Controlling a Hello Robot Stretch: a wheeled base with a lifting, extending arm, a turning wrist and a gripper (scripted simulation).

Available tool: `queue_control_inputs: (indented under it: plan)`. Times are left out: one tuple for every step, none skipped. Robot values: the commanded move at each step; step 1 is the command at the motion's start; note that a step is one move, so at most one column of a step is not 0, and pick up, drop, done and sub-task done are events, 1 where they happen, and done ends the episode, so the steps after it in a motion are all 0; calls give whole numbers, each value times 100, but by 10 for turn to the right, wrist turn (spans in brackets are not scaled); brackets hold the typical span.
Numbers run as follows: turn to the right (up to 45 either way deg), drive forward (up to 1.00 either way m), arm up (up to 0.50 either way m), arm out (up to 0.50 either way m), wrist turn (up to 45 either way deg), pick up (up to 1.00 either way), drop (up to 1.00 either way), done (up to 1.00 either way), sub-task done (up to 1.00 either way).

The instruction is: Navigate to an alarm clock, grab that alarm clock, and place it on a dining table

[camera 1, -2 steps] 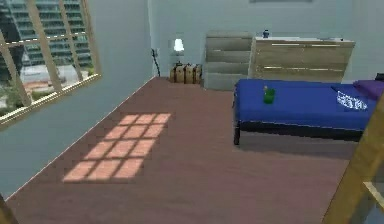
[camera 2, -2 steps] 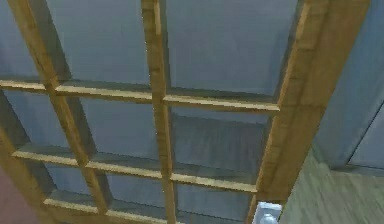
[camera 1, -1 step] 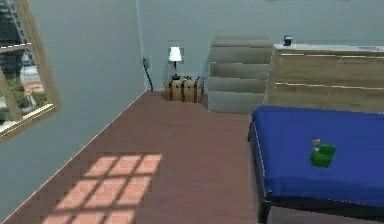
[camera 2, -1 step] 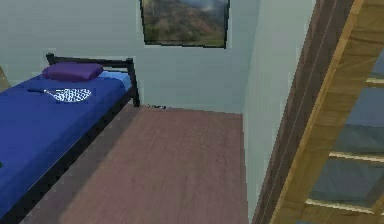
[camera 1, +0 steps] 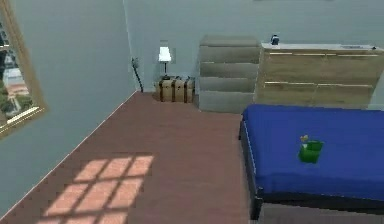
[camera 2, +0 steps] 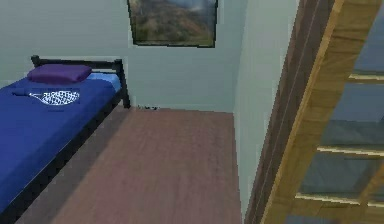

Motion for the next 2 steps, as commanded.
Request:
queue_control_inputs:
  plan:
    - [-90, 0, 0, 0, 0, 0, 0, 0, 0]
    - [0, 90, 0, 0, 0, 0, 0, 0, 0]
